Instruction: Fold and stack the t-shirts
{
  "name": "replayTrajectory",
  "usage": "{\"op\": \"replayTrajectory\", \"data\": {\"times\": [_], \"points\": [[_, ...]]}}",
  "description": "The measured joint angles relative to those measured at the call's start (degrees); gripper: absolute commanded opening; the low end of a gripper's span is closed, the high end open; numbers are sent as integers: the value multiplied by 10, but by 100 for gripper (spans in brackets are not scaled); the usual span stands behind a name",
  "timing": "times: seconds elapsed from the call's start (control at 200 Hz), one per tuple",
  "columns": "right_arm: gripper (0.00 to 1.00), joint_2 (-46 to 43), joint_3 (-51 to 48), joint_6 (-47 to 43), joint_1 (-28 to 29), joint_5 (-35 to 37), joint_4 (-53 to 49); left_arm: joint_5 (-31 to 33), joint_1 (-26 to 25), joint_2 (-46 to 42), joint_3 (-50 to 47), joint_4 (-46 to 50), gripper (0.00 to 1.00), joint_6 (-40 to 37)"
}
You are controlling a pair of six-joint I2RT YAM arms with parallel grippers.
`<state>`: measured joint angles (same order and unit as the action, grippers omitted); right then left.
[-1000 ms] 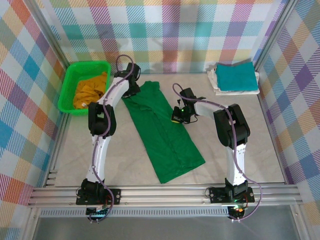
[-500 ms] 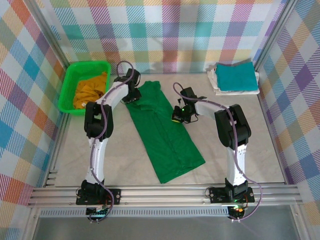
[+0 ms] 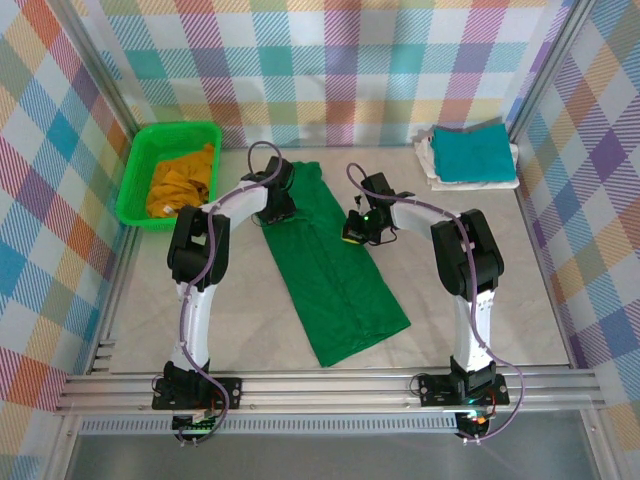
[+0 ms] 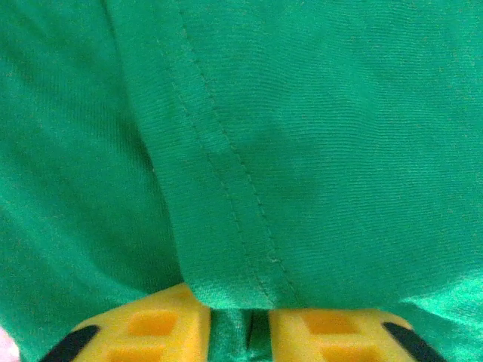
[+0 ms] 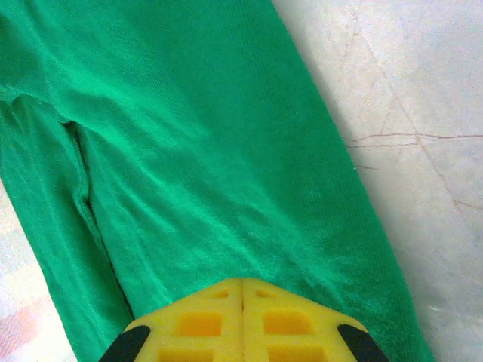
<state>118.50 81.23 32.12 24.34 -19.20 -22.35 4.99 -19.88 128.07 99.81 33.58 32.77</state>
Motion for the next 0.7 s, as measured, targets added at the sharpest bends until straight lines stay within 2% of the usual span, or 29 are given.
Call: {"op": "replayTrajectory", "data": {"times": [0.04, 0.115, 0.25, 0.645, 0.7], "points": [[7, 0, 0, 0, 0, 0, 0, 1, 0, 0, 2, 1, 19, -1], [7, 0, 0, 0, 0, 0, 0, 6, -3, 0, 10, 5, 9, -4], [7, 0, 0, 0, 0, 0, 0, 12, -4, 0, 23, 8, 0, -7], [7, 0, 0, 0, 0, 0, 0, 26, -9, 0, 32, 24, 0, -8], [7, 0, 0, 0, 0, -2, 0, 28, -10, 0, 32, 24, 19, -9]]}}
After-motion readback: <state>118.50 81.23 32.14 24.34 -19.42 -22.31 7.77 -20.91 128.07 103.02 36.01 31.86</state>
